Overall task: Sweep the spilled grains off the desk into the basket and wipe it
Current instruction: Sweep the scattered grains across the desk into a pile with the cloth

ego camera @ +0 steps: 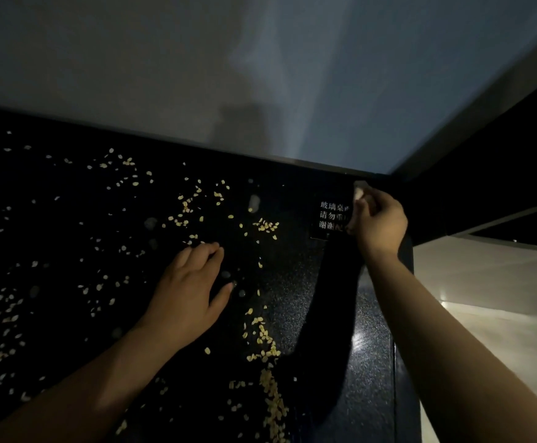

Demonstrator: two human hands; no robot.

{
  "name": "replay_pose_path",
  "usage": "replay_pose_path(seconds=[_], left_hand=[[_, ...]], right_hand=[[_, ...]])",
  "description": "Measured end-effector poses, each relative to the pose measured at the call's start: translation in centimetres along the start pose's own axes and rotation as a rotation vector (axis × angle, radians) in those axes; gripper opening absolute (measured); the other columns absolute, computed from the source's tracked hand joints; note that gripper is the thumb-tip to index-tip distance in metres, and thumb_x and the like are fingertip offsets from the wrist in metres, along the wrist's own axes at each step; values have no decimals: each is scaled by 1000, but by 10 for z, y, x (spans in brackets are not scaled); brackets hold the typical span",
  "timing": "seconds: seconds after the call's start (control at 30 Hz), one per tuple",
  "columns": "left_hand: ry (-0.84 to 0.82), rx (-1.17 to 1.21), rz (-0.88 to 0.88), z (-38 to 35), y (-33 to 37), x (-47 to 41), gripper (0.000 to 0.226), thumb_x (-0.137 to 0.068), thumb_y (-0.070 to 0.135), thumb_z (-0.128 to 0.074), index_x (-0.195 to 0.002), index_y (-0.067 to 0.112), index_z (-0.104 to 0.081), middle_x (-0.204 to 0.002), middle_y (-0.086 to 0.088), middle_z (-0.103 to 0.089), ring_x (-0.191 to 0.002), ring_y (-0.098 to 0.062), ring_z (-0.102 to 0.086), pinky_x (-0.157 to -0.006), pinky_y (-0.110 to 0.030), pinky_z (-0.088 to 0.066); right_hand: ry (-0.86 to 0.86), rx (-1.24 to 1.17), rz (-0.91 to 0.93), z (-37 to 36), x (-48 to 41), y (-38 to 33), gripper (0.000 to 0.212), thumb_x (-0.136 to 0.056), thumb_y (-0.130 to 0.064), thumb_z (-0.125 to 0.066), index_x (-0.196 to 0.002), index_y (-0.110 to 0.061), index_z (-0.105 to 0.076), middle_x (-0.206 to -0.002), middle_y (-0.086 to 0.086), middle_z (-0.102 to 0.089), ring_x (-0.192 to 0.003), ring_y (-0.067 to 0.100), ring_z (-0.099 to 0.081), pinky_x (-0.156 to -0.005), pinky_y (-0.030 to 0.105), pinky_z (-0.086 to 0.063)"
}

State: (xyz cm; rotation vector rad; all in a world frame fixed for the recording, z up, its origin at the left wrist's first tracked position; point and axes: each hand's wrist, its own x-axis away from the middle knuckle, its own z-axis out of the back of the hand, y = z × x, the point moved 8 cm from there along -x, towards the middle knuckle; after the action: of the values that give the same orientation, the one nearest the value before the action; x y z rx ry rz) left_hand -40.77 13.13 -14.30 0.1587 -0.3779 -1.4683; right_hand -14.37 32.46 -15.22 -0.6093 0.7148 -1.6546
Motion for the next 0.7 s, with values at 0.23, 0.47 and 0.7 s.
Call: replay_pose_path(seconds=[0.23,0.47,0.7], left_hand=[[-6,-36,0,-1,-1,1,66,-87,49,-36,-129,2,-54,-131,-5,-51,-118,-18,-40,-96,-29,-35],[-3,-62,7,-4,-3,1,68,-86,51,-35,-133,4,-51,-135,-2,-47,-120,-19,-38,-98,-30,-35],[-15,-79,13,-6,-3,1,69,-86,52,-35,-134,5,-50,-136,-2,-45,-121,-21,-41,-98,-34,-41]], right_hand=[[0,85,129,16,21,3,19,-88,-13,-59,-102,-9,-72,-102,15,-70,-95,28,-65,-82,24,-47],[23,169,161,-9,-27,-13,22,-88,-19,-57,-100,-10,-72,-94,18,-69,-89,35,-64,-74,36,-49],[35,124,237,-20,-26,-19,21,-90,-13,-55,-101,-3,-69,-100,22,-65,-91,37,-60,-76,30,-40]])
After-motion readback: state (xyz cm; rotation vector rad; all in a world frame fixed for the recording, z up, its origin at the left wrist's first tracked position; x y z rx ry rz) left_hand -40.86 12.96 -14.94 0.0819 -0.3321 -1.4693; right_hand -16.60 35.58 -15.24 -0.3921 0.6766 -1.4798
